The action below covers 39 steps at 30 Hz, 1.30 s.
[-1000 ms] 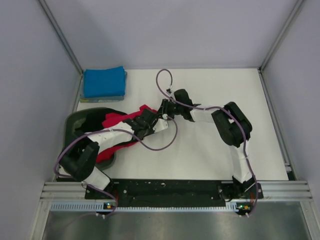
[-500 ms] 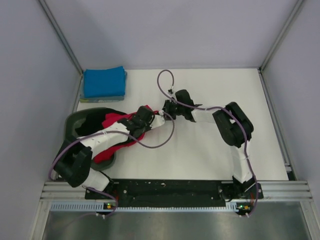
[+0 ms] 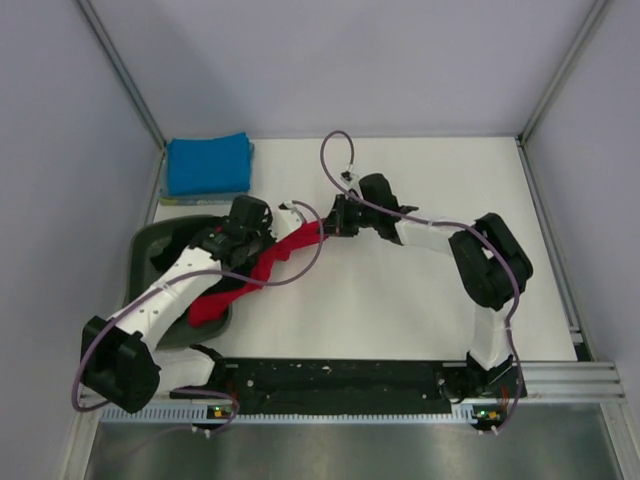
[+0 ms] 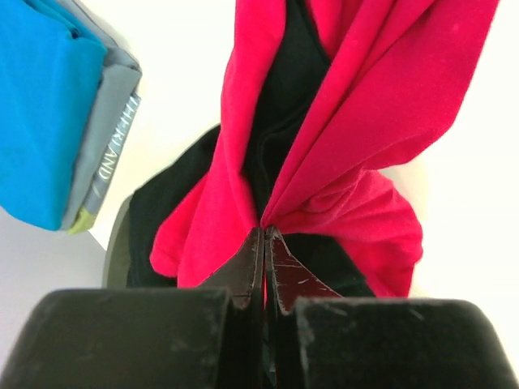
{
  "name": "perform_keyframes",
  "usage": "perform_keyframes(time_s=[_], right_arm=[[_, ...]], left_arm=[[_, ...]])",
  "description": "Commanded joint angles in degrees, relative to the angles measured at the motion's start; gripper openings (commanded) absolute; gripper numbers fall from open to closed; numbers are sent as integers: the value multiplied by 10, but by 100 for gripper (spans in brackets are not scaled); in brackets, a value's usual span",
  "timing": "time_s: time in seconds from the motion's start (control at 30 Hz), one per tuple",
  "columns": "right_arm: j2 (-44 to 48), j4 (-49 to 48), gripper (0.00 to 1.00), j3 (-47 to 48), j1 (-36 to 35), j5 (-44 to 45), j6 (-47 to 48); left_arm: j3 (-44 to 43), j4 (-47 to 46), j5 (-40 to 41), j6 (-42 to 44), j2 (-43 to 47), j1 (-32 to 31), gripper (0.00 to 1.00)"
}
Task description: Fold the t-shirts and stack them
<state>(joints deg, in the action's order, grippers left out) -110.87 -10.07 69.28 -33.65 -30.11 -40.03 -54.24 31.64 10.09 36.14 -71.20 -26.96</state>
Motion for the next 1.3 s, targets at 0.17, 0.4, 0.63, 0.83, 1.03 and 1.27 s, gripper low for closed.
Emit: perform_keyframes(time_s=[0.17, 0.4, 0.63, 0.83, 1.03, 1.27], right_arm=[[92, 32, 0, 54, -122, 25, 36], [-12, 7, 0, 132, -159, 27, -28], [-1, 9, 0, 114, -139, 46, -22], [6, 10, 0, 96, -124, 46, -16], [4, 9, 0, 94, -121, 41, -14], [14, 7, 0, 79, -119, 45, -11]], left_arm=[[-26, 91, -94, 24, 118, 132, 0], [49, 76, -186, 61, 123, 216, 35], [-1, 169, -282, 74, 174, 219, 63], [37, 254, -324, 171, 194, 215, 62], [90, 176, -270, 170, 181, 195, 62], [112, 134, -248, 142, 149, 162, 61]])
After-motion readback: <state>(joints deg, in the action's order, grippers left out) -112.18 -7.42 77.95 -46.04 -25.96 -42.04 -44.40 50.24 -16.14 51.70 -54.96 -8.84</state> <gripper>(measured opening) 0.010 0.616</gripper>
